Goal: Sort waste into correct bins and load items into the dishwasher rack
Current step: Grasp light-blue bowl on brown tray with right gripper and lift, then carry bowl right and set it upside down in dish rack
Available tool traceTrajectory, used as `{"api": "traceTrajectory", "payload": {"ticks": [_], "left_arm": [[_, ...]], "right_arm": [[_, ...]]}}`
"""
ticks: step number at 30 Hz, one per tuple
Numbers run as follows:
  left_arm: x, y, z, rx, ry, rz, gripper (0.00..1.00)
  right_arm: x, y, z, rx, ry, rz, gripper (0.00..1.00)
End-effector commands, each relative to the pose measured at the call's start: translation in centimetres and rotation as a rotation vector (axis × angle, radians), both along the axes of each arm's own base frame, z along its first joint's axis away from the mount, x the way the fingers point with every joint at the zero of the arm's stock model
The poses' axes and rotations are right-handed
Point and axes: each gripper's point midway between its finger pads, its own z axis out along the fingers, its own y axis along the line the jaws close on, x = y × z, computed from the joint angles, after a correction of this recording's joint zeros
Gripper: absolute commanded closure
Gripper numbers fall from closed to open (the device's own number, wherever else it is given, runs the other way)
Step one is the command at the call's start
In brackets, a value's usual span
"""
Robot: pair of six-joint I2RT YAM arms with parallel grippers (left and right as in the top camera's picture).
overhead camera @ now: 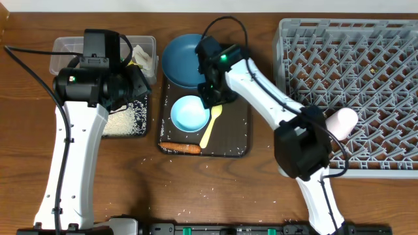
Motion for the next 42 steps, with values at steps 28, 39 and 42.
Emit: {"api": "traceTrajectory", "payload": {"ticks": [28,39,42], "left_arm": [[-0.2,0.6,-0.5,0.019,0.019,0.020,0.08],[-0.2,0.6,-0.5,0.019,0.019,0.020,0.02],[-0.2,0.6,-0.5,0.019,0.019,0.020,0.02]], "right_arm": [[-2.2,0.2,1.4,-0.052,-0.017,-0.008,0.99],[2.4,-12.8,19.3,-0.067,-0.452,-0.271,0.99],[3.8,-21.2,23.4,-0.246,-0.621,-0.476,0.99]]}}
